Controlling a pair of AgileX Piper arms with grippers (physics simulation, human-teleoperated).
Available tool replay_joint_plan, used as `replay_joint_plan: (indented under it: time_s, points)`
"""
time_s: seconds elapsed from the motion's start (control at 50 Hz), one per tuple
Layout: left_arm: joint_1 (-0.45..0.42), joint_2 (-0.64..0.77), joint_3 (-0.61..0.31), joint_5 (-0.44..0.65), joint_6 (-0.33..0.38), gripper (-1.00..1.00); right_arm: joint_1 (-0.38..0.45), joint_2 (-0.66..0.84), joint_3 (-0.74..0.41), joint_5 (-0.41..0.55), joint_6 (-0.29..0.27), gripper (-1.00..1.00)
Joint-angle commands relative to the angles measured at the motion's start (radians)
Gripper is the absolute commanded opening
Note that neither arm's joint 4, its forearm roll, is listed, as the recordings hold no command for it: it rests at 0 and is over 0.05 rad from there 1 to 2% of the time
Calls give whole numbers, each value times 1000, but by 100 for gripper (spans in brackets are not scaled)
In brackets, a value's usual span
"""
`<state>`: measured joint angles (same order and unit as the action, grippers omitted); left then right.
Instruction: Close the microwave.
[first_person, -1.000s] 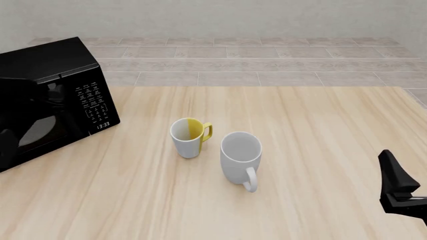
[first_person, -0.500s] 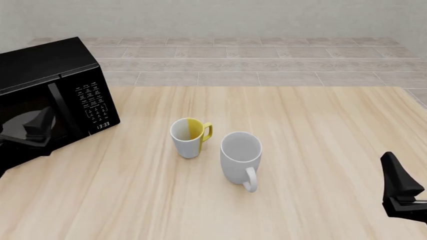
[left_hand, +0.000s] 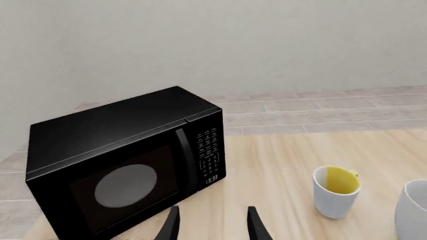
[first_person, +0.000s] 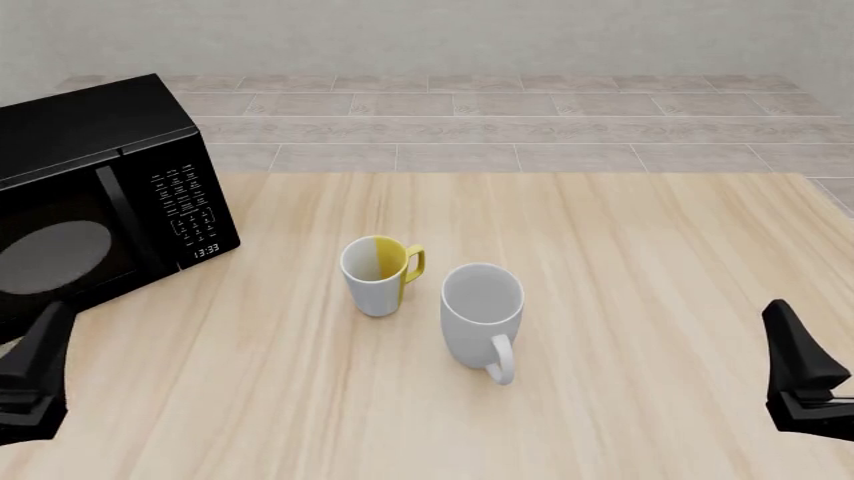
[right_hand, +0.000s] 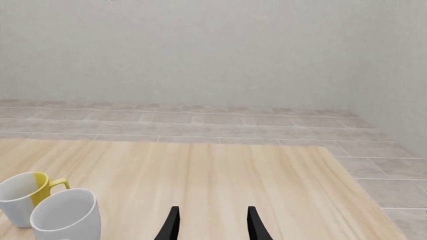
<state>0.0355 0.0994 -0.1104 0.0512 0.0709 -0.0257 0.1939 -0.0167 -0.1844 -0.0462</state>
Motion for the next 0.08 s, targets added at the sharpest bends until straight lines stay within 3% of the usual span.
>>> replay_joint_plan:
  time_s: [0.02,0.08]
  points:
    - [-18,-99,73,4,3,100,1,-8,2,2,2,100]
    - [-22,-99,74,12,-8,100,1,-19,-2,12,1,100]
